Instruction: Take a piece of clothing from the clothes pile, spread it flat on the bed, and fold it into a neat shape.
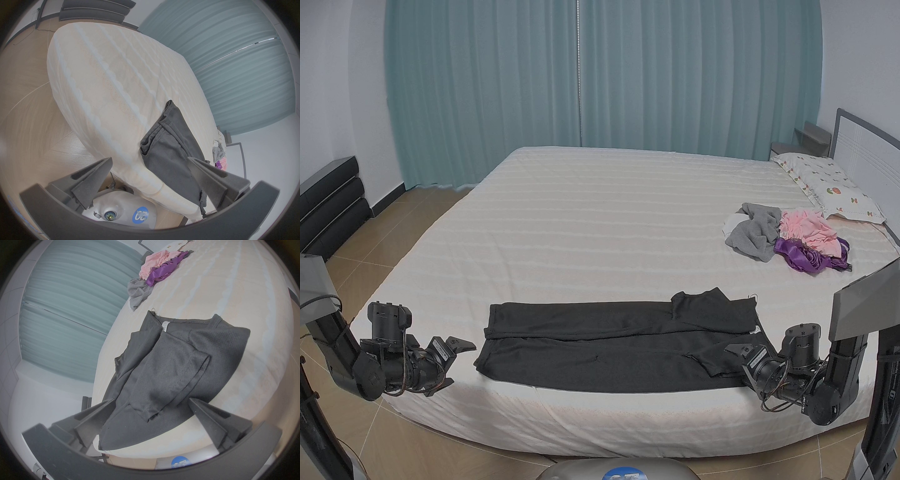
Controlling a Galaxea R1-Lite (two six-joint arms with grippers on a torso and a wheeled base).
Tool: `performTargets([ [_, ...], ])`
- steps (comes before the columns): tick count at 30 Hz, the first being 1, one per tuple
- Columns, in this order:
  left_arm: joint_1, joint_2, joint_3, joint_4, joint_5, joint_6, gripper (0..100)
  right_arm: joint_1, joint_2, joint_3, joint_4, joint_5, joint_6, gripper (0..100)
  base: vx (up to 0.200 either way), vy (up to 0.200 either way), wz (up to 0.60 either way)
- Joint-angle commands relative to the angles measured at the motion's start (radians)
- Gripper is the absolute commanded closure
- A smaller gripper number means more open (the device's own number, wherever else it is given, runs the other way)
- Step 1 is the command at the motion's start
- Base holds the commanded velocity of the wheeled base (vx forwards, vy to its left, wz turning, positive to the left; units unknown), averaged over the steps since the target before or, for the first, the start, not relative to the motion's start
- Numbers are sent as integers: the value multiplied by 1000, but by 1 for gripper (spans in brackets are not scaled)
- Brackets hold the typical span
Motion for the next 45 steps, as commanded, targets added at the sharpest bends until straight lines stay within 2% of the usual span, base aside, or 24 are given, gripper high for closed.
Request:
performTargets([
  [1, 0, 3, 0, 0, 0, -1, 0, 0, 21, -13, -1, -9, 0, 100, 0, 0, 0],
  [23, 0, -1, 0, 0, 2, 1, 0, 18, -80, 76, 1, -18, -3, 100, 0, 0, 0],
  [35, 0, -3, 0, 0, 2, 1, 0, 23, -42, 112, -2, -17, -8, 100, 0, 0, 0],
  [36, 0, -3, 0, 0, 2, 1, 0, 23, -31, 114, -12, -17, -8, 0, 0, 0, 0],
  [41, 0, -3, 0, 0, 2, 1, 0, 27, -29, 122, -12, -15, -11, 0, 0, 0, 0],
  [45, 0, -8, -1, -9, 12, 4, 0, -2, -100, 123, -12, -18, -17, 0, 0, 0, 0],
])
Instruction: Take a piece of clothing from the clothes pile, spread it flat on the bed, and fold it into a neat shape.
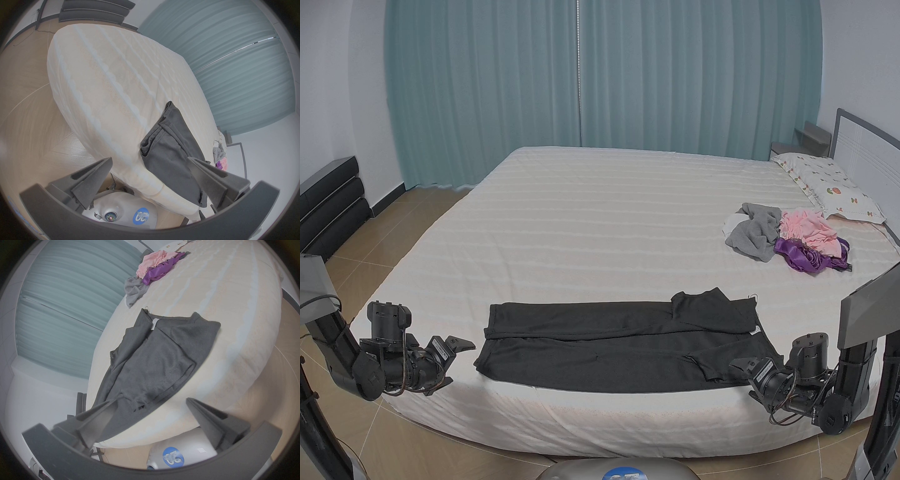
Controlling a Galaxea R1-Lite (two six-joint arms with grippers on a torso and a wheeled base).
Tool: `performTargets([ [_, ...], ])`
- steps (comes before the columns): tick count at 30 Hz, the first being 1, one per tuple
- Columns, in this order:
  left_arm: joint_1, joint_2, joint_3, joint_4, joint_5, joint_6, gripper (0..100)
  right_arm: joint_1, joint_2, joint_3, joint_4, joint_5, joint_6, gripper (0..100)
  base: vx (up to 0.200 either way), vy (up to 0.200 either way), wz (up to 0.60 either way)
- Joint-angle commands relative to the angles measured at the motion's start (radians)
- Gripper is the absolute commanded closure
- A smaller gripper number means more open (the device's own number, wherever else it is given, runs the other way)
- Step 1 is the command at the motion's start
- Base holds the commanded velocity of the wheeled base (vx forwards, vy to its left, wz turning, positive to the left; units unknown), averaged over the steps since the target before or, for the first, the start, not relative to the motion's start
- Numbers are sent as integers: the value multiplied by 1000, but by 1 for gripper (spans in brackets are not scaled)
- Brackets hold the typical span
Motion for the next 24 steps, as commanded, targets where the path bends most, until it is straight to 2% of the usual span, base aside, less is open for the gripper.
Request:
performTargets([
  [1, 0, -5, 0, -10, 3, -3, 0, -30, -71, 1, 2, -1, -6, 0, 0, 0, 0],
  [3, 0, -5, -1, -10, 3, -5, 0, -50, -116, -4, 13, -1, -15, 0, 0, 0, 0],
  [6, 0, -5, 0, -10, 2, -5, 0, -96, -179, -8, 14, -1, -35, 0, 200, 0, 0],
  [8, 0, -5, 0, -10, 2, -3, 0, -97, -182, -10, 14, -1, -36, 0, 200, 0, 0],
  [9, 0, -5, 2, -10, 2, -3, 0, -128, -211, -11, 28, 0, -61, 0, 200, 0, 0],
  [18, -1, -6, -9, -12, 2, -3, 0, -160, -179, -40, 34, 17, -72, 0, 0, 0, 0],
  [24, -41, -6, -64, -4, 5, 1, 0, -168, -133, -63, 25, 43, -70, 0, 0, 0, 0],
])
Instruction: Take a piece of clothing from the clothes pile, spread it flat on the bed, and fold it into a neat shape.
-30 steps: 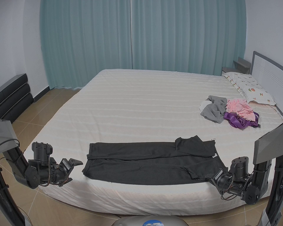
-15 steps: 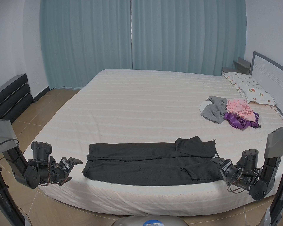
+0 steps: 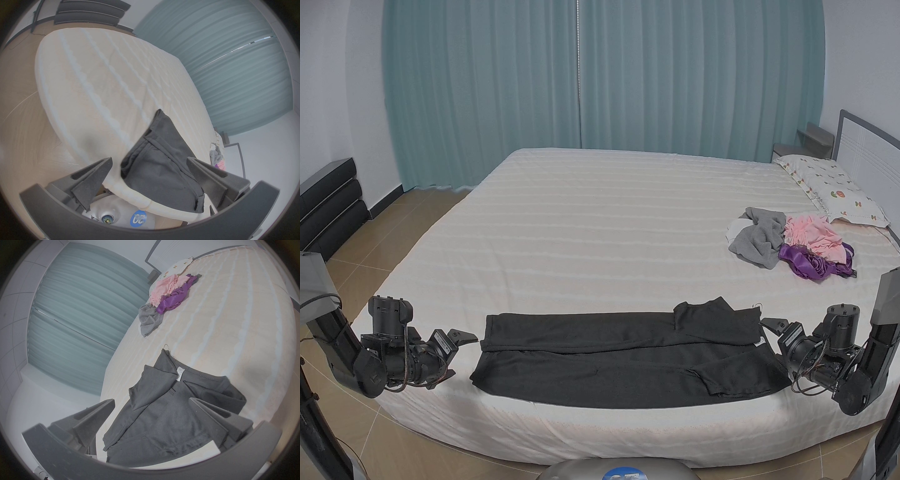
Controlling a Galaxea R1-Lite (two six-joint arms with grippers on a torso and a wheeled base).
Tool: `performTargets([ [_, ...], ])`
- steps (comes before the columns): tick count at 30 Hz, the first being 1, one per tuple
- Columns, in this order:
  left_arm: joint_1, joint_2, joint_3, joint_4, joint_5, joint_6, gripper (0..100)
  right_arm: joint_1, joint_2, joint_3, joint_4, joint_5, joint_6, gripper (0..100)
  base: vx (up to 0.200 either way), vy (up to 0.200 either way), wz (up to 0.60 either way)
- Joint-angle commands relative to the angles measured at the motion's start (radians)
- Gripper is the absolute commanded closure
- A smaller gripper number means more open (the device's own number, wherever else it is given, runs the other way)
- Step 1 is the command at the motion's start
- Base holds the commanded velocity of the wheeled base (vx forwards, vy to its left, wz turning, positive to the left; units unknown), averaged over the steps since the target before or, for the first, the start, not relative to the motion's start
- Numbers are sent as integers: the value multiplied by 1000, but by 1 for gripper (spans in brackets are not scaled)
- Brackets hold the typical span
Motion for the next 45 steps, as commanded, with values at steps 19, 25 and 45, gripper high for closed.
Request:
performTargets([
  [19, -89, 220, -325, 141, 119, 35, 0, -7, 40, -3, -3, 40, 8, 0, 0, 0, 0],
  [25, -110, 238, -353, 148, 128, 33, 0, -7, 52, -5, -4, 38, 7, 0, 0, 0, 0],
  [45, -128, 192, -453, 177, 263, 38, 100, 36, 71, -213, 177, 34, 7, 0, 0, 0, 0],
])
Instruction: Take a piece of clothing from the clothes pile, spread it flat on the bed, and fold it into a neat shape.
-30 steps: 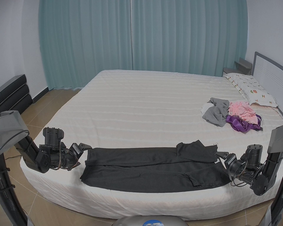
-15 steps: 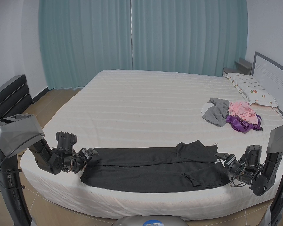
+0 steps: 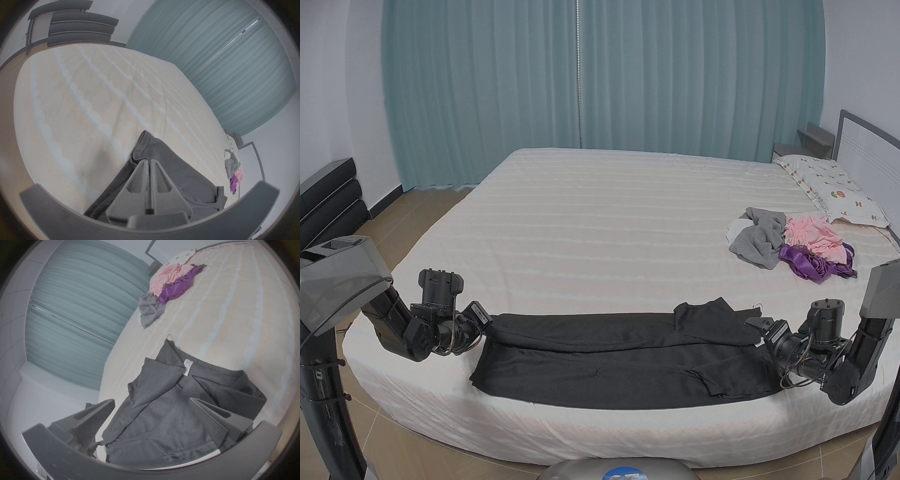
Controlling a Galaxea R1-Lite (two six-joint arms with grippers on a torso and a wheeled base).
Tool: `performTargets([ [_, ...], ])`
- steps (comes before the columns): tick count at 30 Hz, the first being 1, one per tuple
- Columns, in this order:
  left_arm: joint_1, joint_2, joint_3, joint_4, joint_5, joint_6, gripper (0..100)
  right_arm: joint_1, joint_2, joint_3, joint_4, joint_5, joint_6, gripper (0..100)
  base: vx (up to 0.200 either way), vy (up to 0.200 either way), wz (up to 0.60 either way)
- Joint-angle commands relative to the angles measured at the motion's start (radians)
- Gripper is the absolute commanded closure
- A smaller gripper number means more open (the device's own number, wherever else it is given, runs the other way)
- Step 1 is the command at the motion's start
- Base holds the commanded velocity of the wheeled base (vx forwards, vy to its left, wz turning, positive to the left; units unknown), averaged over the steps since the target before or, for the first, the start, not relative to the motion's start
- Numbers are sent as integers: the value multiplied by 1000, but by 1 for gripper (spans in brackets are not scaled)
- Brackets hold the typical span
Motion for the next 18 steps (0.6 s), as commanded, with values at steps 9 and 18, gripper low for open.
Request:
performTargets([
  [9, 2, -34, -66, 39, 7, -2, 100, -35, 58, -384, 400, 18, -48, 0, 0, 0, 0],
  [18, 4, -29, -55, 42, 4, -4, 100, -86, 124, -513, 506, 124, -292, 0, 0, 0, 0],
])
